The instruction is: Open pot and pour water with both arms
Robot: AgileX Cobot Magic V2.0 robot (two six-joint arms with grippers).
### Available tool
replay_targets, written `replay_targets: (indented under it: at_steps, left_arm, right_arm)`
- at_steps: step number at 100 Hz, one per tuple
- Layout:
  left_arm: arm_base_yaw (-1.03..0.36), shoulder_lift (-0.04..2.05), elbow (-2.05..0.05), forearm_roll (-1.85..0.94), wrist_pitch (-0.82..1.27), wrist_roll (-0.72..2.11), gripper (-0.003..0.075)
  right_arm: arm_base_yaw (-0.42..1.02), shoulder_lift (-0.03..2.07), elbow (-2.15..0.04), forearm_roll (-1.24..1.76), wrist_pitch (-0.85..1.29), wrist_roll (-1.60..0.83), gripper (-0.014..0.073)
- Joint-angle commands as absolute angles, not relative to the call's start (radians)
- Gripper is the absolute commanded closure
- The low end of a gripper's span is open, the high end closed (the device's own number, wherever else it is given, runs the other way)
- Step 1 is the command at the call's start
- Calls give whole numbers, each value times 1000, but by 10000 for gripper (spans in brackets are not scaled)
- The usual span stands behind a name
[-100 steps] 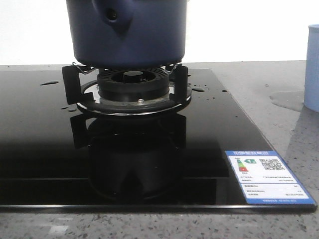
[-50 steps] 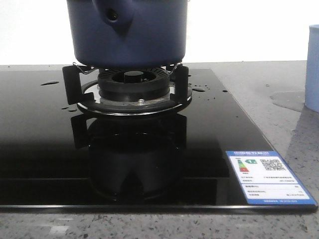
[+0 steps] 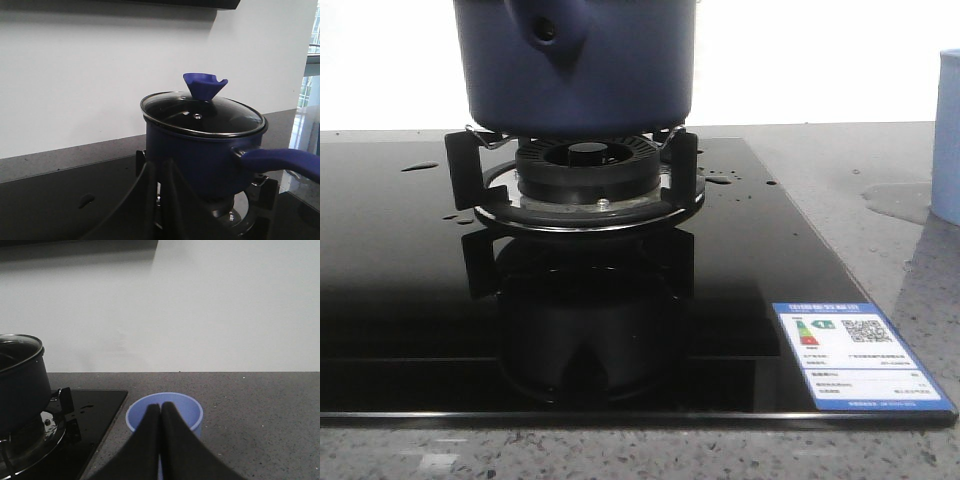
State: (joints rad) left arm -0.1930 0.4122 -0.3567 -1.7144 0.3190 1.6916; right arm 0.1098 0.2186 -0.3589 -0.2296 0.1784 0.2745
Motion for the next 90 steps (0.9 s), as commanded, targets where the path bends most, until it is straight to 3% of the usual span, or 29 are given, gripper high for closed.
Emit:
replay_targets:
  at_steps: [1,29,40,50,69,77,90]
  left_arm:
    - [-191,417,-384,-1749,332,1684,739]
    - [-191,417,-388,-1736,188,1695,739]
    - [-186,411,-399,-1513,171,1648,739]
    - [-177,397,-405,-1133,146,1293,739]
    - [-177,377,-403,-177,153,264,739]
    - [-177,359,-387,0,142,115,739]
    - [-177,290,-321,29,101,91,739]
  right_arm:
    - [109,227,-384,-234,111,271,668]
    - [109,227,-384,-234,111,271,668]
    - [109,227,-384,-234,111,271,668]
    - [109,227,-384,-234,111,271,668]
    - [109,227,-384,-234,111,271,668]
    - [109,227,-384,-234,111,271,668]
    - [109,227,-384,-234,111,271,668]
